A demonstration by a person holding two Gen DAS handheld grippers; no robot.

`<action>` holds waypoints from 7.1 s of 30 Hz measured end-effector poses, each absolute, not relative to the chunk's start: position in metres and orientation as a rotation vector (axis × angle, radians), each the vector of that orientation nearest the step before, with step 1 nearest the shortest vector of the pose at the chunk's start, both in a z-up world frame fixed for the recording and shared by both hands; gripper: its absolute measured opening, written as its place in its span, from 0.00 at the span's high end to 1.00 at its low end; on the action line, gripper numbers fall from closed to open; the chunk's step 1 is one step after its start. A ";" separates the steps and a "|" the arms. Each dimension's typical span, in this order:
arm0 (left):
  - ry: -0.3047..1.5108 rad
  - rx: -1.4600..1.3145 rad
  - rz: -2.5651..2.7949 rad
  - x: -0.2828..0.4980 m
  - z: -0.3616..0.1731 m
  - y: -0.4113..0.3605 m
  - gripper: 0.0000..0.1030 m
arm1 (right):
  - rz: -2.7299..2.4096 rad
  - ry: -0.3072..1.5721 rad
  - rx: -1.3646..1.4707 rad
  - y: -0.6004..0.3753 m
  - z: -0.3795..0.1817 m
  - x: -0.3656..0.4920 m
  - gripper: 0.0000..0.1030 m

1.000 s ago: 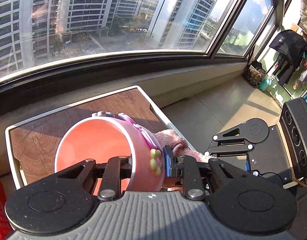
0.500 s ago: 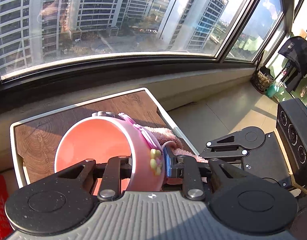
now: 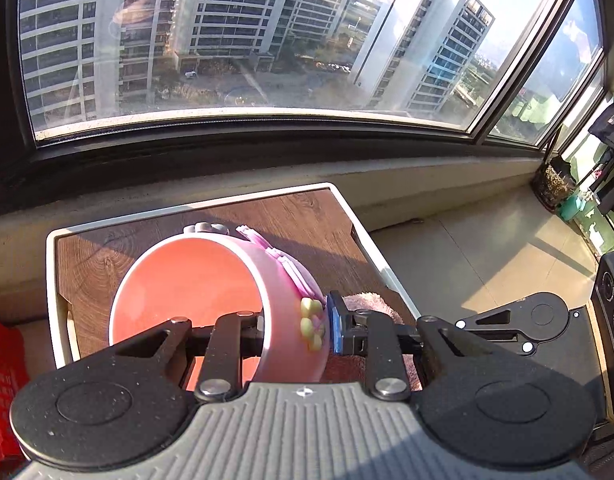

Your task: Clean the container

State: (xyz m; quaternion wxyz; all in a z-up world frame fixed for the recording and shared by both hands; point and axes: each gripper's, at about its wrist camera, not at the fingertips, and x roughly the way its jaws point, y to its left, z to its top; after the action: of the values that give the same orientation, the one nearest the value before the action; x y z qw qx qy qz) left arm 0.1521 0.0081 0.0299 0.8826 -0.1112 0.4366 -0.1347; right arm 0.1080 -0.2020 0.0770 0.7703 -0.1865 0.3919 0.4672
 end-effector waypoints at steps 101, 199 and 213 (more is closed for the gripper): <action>0.936 -0.270 -0.108 0.147 0.022 0.012 0.77 | 0.921 0.819 -0.377 -0.187 0.085 0.113 0.80; 0.962 -0.381 -0.095 0.152 0.018 0.011 0.77 | 0.829 0.917 -0.135 -0.197 0.083 0.139 0.78; 0.955 -0.392 -0.049 0.162 0.017 0.009 0.77 | 0.859 0.929 -0.163 -0.186 0.081 0.135 0.78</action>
State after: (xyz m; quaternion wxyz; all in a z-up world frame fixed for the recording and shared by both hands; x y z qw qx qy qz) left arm 0.1617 0.0090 0.0174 0.8694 -0.1873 0.4567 -0.0233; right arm 0.1350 -0.1860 0.0806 0.8034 -0.0759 0.4337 0.4008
